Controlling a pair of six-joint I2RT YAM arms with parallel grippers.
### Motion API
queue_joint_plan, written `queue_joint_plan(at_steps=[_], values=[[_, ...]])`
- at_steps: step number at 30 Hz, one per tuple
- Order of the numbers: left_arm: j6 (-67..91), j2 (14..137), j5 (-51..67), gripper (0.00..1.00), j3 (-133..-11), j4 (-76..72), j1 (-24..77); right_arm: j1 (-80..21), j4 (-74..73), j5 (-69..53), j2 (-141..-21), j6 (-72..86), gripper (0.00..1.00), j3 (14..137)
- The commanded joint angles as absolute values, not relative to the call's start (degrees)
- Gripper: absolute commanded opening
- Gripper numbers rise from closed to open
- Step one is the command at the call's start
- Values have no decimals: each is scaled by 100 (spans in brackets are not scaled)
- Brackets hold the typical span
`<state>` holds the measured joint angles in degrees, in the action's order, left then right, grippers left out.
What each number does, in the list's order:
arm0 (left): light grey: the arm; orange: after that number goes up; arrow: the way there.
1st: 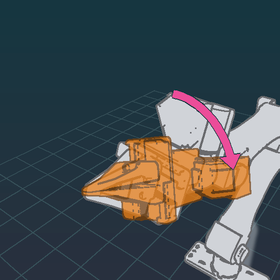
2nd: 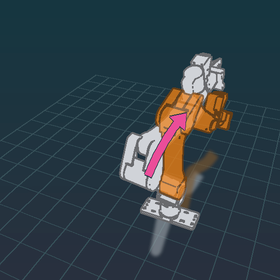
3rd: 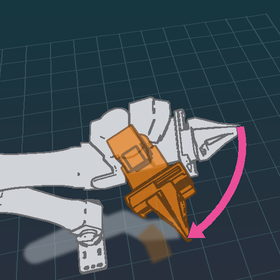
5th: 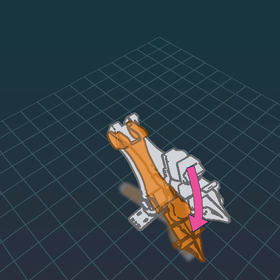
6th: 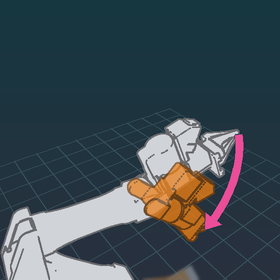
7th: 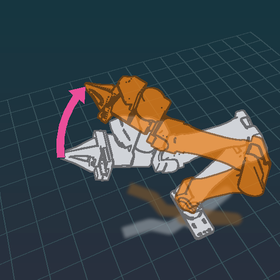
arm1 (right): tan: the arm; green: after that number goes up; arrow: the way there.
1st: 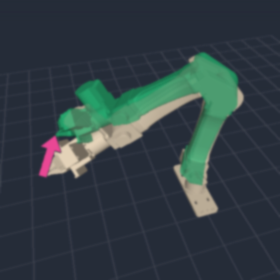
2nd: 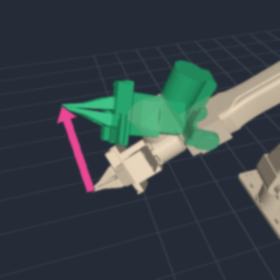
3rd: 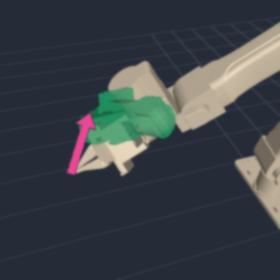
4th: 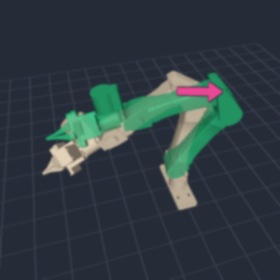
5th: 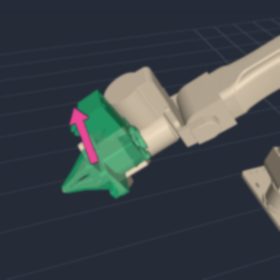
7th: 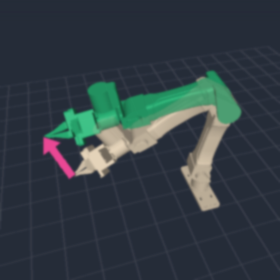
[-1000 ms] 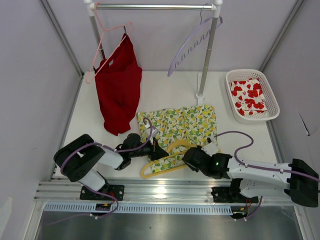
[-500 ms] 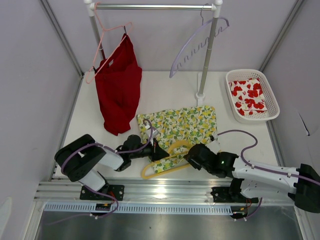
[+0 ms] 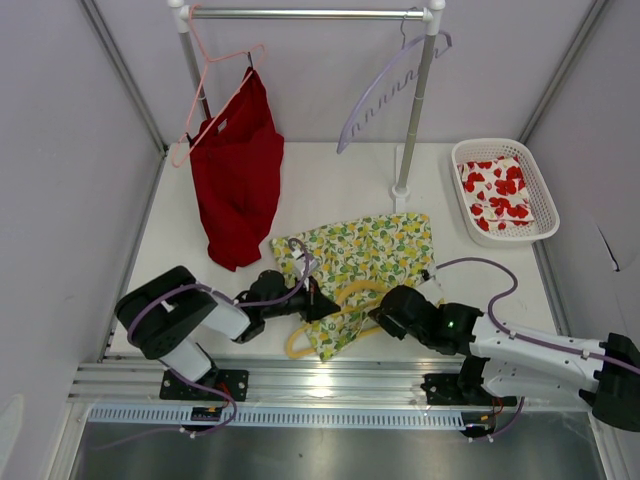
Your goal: Place the skirt on the hanger
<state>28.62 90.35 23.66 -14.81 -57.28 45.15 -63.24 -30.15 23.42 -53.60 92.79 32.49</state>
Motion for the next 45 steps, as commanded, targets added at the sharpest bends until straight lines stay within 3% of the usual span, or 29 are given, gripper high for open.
queue_joint_plan(at_steps=[1,13,33,45], values=[[2725,9255,1908,0,-1634,-5713,4535,-6512,-2830,2373,-5519,9281,1,3243],[2400,9439,2091,0,-2136,-5493,4018,-7418,-3199,2391,-5660,9800,0,2663],[1916,9360,2795,0,-2496,-4993,3568,-7005,-3410,1969,-4817,9387,2,1758],[2074,8245,2725,0,-2453,-4772,3568,-6759,-2970,1801,-5396,8710,5,2012]])
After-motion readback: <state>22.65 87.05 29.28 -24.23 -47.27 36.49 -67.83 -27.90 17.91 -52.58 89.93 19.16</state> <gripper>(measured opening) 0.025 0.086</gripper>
